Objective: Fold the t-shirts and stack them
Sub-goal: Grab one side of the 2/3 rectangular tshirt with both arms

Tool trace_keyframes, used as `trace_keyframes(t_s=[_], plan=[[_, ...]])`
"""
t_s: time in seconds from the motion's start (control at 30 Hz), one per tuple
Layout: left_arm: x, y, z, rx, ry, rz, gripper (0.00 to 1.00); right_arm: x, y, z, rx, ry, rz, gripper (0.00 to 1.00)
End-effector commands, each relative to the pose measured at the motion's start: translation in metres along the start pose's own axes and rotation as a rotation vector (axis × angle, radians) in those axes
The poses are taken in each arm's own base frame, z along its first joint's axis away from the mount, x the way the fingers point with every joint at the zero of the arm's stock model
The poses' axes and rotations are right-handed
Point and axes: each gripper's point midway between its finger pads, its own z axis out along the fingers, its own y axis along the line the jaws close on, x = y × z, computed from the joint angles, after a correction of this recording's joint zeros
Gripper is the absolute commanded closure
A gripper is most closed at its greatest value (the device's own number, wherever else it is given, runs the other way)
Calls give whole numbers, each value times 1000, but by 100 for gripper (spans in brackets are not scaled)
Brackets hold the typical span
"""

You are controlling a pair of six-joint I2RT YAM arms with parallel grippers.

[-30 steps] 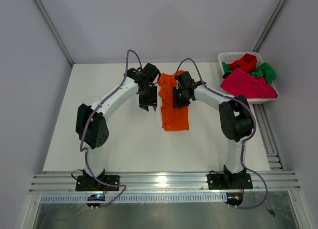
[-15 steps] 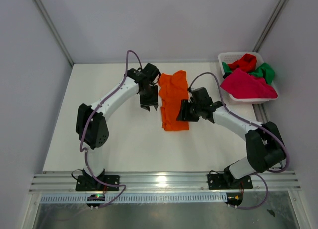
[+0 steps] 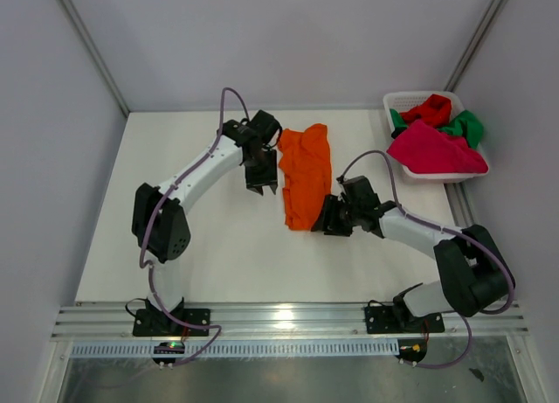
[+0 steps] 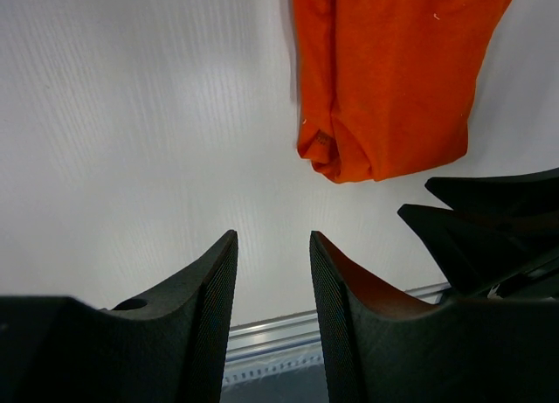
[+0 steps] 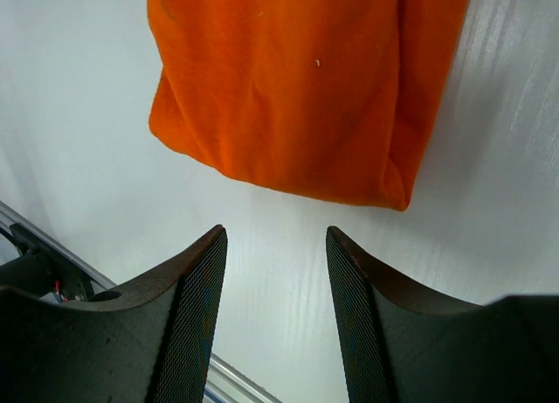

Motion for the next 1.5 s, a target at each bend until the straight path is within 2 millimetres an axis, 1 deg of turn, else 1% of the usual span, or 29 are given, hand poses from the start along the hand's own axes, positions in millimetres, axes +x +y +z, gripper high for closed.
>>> trace_keyframes(t_s=[0.0,0.13,0.23,0.3,0.37,0.5,0.6,0.67,0.8,0.97,1.0,1.13,1.3,1.37,1.47], plan=[[-5,-4,-23,38,-48,-5,59,-16,9,-8,-29,-96,-4,46],[-5,-4,-26,44,-52,-1,59,-11,-1,-7,1,-86,-5,46],[-6,-1,-30,34,-64,3,59,-3,-7,-11,22,-78,-6,46],[-5,0,-30,30,-65,4,59,-5,-11,-16,41,-105,-10,46],[-4,-1,-31,34,-66,5,59,0,-18,-18,65,-106,-6,46],[-4,-3,-31,45,-62,2,59,-5,-35,-19,137,-152,14,45],[-4,-2,-30,42,-62,1,59,-5,-46,-17,170,-174,35,46],[-4,-3,-31,44,-63,2,59,-4,-54,-11,189,-174,49,45],[-3,-1,-33,39,-66,2,59,-5,-59,-2,199,-172,58,46],[-2,1,-34,34,-70,3,59,-12,-57,8,183,-178,47,45],[-2,2,-33,29,-69,1,59,-11,-58,11,189,-165,48,46],[0,4,-32,21,-65,1,59,-20,-53,15,174,-171,38,46],[-2,4,-31,21,-69,-2,59,-24,-51,18,171,-164,23,45],[-2,4,-30,20,-68,-1,59,-23,-54,21,179,-153,24,45],[-2,5,-29,14,-67,-4,59,-25,-52,24,175,-144,20,47]])
